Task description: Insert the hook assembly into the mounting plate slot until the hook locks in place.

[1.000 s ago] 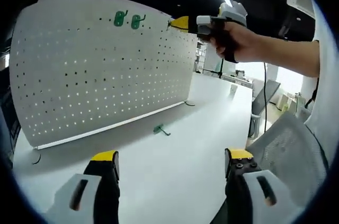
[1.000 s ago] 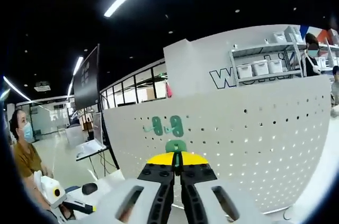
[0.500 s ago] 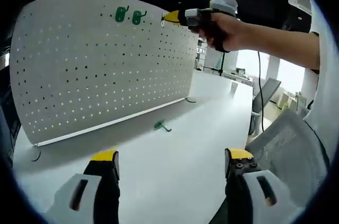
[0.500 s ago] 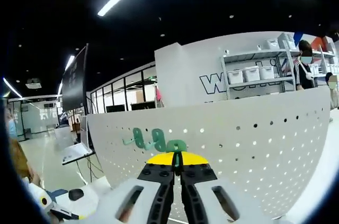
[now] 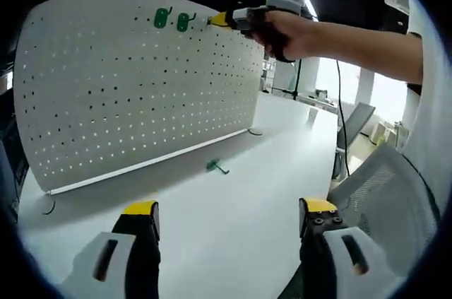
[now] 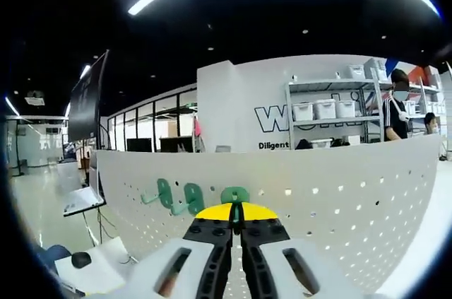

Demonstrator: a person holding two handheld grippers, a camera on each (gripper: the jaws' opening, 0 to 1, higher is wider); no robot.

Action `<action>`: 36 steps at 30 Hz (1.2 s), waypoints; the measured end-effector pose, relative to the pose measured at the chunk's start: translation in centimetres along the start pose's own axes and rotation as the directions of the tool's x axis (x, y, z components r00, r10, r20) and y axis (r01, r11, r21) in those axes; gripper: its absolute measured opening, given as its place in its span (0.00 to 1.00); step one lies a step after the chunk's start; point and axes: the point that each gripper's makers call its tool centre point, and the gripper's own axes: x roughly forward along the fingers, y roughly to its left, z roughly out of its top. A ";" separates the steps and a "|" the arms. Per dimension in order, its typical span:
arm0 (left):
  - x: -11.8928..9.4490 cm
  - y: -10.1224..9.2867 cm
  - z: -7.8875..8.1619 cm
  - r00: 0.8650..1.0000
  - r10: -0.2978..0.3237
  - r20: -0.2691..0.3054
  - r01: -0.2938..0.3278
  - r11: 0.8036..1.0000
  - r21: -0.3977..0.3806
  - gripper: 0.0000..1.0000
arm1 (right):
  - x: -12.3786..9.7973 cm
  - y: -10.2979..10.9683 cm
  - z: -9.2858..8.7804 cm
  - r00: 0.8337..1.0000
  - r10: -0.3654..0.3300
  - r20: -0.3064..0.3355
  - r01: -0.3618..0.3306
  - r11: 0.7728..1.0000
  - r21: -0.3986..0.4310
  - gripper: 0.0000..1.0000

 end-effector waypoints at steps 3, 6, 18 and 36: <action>0.0 0.0 0.0 1.000 0.000 0.002 0.000 1.000 -0.002 0.83 | 0.3 0.2 0.0 1.000 0.000 0.004 0.000 1.000 -0.009 0.00; 0.0 0.1 -0.1 1.000 0.003 -0.001 -0.003 1.000 -0.003 0.83 | 0.5 0.4 0.1 1.000 -0.002 0.008 0.002 1.000 -0.020 0.00; -0.1 0.4 -0.1 1.000 0.016 0.002 -0.016 1.000 -0.016 0.82 | 1.1 0.1 -0.3 1.000 -0.018 0.014 0.018 1.000 -0.021 0.00; -0.1 0.5 0.2 1.000 0.019 0.023 -0.018 1.000 -0.016 0.80 | 1.7 0.0 -0.6 0.968 -0.244 0.060 0.242 0.969 0.042 0.02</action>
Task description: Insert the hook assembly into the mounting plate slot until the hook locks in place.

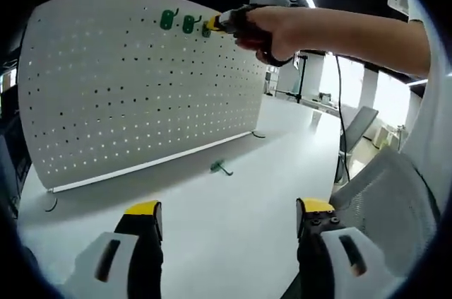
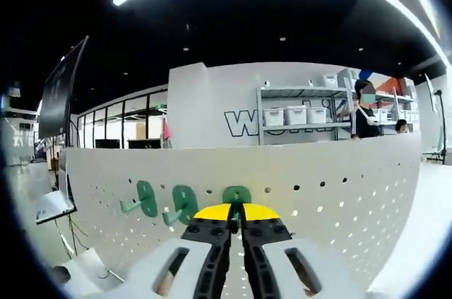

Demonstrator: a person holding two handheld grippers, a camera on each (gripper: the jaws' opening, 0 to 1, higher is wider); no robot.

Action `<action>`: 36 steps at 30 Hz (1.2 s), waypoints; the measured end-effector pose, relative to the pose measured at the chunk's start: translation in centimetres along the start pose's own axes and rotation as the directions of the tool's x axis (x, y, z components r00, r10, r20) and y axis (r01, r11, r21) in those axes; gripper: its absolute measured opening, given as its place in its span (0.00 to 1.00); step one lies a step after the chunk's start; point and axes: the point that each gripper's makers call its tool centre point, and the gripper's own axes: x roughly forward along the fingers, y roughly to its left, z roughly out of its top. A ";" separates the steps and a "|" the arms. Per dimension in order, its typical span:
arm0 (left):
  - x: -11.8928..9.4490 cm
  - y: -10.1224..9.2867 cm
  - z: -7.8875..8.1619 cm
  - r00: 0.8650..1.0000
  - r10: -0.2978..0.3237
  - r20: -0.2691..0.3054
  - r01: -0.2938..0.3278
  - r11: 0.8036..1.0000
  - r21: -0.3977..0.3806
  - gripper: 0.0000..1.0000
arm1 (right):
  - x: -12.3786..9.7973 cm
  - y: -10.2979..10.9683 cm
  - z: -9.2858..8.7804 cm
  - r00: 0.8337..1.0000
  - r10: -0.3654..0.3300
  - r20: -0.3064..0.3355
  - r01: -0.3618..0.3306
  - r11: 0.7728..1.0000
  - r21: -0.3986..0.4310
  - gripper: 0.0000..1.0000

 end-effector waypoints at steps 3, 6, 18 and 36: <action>-0.1 0.1 0.2 1.000 0.002 0.009 -0.002 1.000 -0.002 0.80 | 0.0 0.0 0.0 1.000 0.014 -0.003 -0.014 1.000 -0.025 0.02; -0.2 0.2 0.3 1.000 0.006 0.018 -0.006 1.000 -0.007 0.80 | 0.0 -0.1 -0.1 1.000 0.015 -0.007 -0.015 1.000 -0.018 0.02; -0.2 0.4 0.4 1.000 0.011 0.018 -0.011 1.000 -0.005 0.80 | -0.5 0.2 0.2 0.998 0.068 -0.008 -0.068 0.997 -0.021 0.03; -0.2 0.6 0.1 1.000 0.021 0.004 -0.021 1.000 0.001 0.79 | -2.5 1.3 -1.0 0.963 0.268 -0.021 -0.269 0.956 -0.116 0.42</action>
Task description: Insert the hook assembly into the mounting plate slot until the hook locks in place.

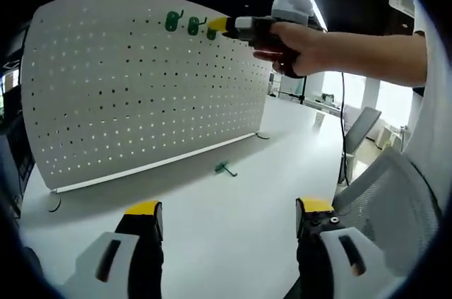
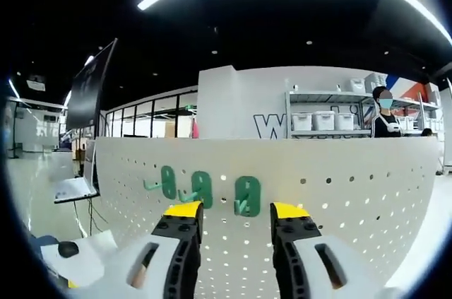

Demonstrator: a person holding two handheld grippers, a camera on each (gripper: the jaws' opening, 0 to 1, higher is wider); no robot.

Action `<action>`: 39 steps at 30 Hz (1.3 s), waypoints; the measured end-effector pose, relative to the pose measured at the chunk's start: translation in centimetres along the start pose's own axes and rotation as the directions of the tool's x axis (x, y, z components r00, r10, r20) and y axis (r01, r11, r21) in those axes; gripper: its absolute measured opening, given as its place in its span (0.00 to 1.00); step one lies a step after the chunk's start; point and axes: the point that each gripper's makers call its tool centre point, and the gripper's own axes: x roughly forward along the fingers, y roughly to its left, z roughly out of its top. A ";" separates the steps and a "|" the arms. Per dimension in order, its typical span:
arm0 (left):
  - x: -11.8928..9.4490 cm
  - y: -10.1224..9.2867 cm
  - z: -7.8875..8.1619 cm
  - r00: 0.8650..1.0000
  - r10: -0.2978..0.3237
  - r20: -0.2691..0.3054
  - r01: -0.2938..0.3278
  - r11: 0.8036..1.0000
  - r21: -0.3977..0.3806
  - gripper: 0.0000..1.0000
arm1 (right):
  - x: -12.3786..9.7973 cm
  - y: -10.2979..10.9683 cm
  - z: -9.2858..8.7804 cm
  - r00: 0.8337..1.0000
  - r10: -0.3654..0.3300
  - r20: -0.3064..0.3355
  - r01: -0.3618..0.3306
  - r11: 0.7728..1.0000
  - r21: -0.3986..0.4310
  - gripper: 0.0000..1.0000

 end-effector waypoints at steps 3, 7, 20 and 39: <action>0.0 0.0 -0.1 1.000 0.001 -0.003 -0.001 1.000 0.001 0.79 | 0.1 0.3 0.2 1.000 0.013 0.011 -0.013 1.000 0.018 0.45; 0.0 0.0 0.0 1.000 0.002 -0.002 -0.002 1.000 0.003 0.79 | 0.2 0.2 0.1 1.000 0.015 0.009 -0.015 0.999 0.031 0.45; 0.1 0.0 0.0 1.000 0.000 -0.002 0.000 1.000 -0.003 0.79 | -0.7 -0.1 -0.3 0.996 0.093 0.012 -0.094 0.995 0.046 0.45; -0.1 0.2 0.2 1.000 0.008 0.011 -0.008 1.000 -0.010 0.79 | -5.6 0.9 -3.3 0.979 0.201 -0.027 -0.200 0.979 0.037 0.47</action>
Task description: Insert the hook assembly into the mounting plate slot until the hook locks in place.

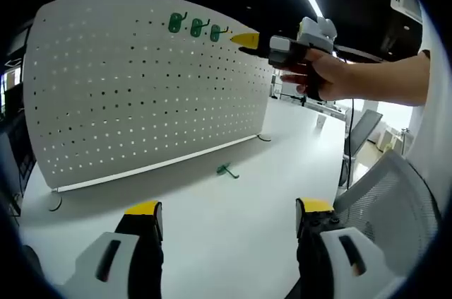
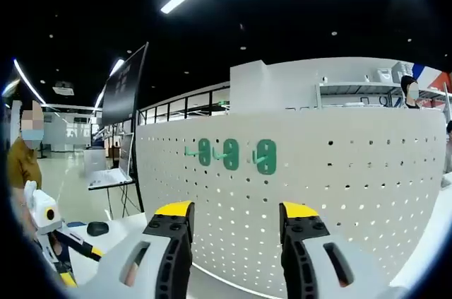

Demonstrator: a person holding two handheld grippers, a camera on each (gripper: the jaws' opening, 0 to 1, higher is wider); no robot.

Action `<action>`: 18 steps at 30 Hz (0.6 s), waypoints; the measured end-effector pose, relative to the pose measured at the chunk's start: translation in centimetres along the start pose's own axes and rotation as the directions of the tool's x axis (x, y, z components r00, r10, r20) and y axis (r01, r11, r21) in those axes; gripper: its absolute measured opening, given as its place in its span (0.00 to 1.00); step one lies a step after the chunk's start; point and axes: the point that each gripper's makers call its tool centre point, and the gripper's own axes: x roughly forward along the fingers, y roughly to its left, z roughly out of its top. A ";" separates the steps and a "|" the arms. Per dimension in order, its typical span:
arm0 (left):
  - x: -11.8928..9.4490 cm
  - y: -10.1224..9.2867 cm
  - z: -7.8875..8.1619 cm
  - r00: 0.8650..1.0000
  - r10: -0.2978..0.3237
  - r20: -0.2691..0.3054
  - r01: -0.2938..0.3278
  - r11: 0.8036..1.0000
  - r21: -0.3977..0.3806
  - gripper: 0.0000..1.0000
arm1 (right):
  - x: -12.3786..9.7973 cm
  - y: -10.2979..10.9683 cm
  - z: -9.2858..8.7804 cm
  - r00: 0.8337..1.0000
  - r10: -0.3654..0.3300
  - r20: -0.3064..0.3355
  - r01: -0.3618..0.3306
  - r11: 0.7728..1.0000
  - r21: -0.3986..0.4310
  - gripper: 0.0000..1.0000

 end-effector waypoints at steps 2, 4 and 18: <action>0.0 0.0 0.0 1.000 0.000 0.000 0.000 1.000 0.001 0.79 | -0.5 0.1 -0.4 1.000 0.005 -0.009 -0.005 1.000 -0.005 0.47; 0.0 0.0 0.0 1.000 -0.002 0.001 0.002 1.000 0.001 0.79 | -0.9 0.2 -0.7 1.000 0.014 -0.009 -0.014 1.000 0.004 0.47; 0.0 -0.2 0.0 1.000 -0.006 0.001 0.006 1.000 -0.005 0.80 | -5.1 1.1 -4.1 0.997 0.052 -0.062 -0.050 0.998 0.042 0.49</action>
